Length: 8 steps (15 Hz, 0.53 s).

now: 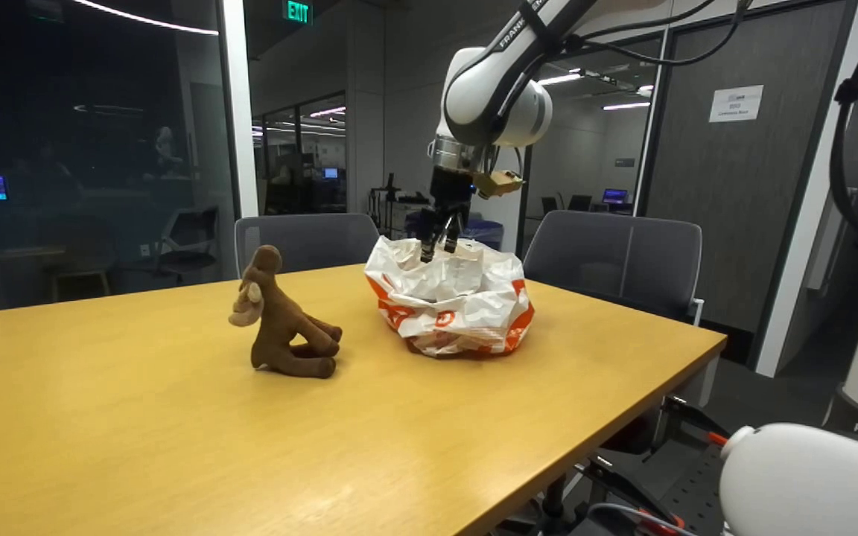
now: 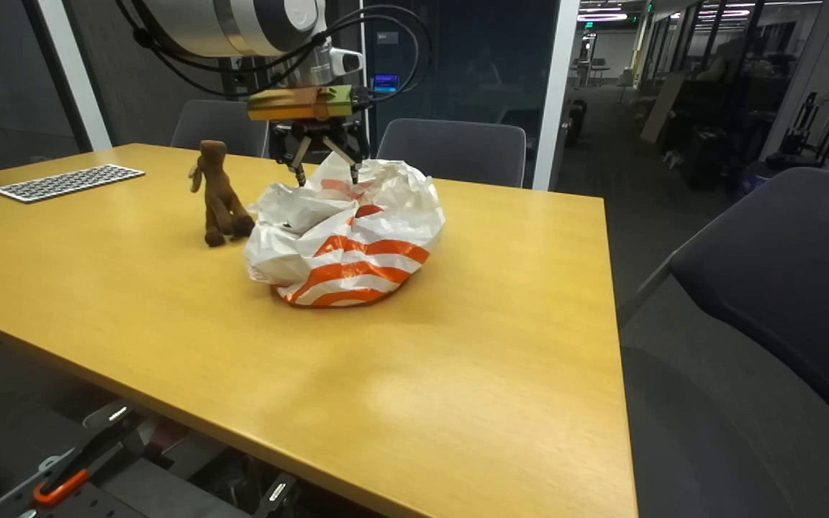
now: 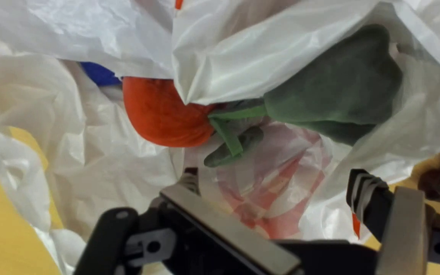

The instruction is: Move the objects, which are in the plastic, to the table

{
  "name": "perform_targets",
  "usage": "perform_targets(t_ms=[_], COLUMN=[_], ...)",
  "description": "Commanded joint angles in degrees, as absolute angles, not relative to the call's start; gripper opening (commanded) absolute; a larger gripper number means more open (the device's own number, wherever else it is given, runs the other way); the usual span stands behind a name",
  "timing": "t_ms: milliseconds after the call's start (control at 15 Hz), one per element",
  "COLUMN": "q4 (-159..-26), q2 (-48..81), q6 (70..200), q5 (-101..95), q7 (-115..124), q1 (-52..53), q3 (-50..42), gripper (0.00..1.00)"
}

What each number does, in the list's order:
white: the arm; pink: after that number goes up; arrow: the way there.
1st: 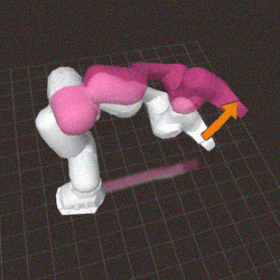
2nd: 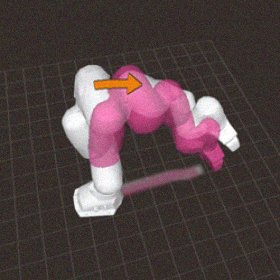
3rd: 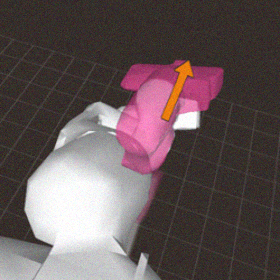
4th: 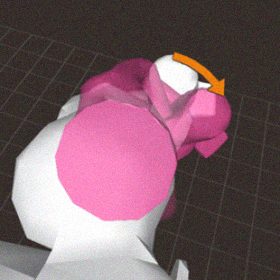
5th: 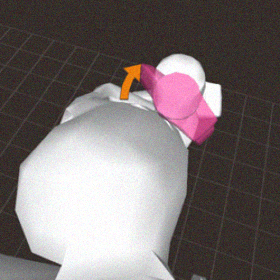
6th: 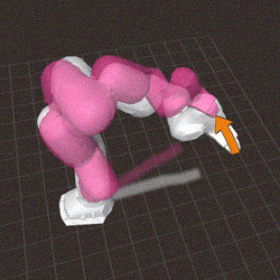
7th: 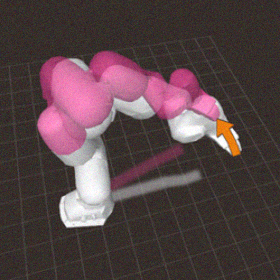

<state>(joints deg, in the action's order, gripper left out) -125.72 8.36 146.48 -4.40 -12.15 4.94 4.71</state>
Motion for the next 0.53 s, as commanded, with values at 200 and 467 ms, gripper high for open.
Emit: perform_targets(t_ms=[200,467], q4=[-127.12,-127.37], q2=[8.75,8.02], q6=[142.85,139.67], q5=[0.19,15.67], q7=[-19.63,-31.52], q1=[2.61,1.23], q3=[5.98,9.16], gripper=[1.00,1.00])
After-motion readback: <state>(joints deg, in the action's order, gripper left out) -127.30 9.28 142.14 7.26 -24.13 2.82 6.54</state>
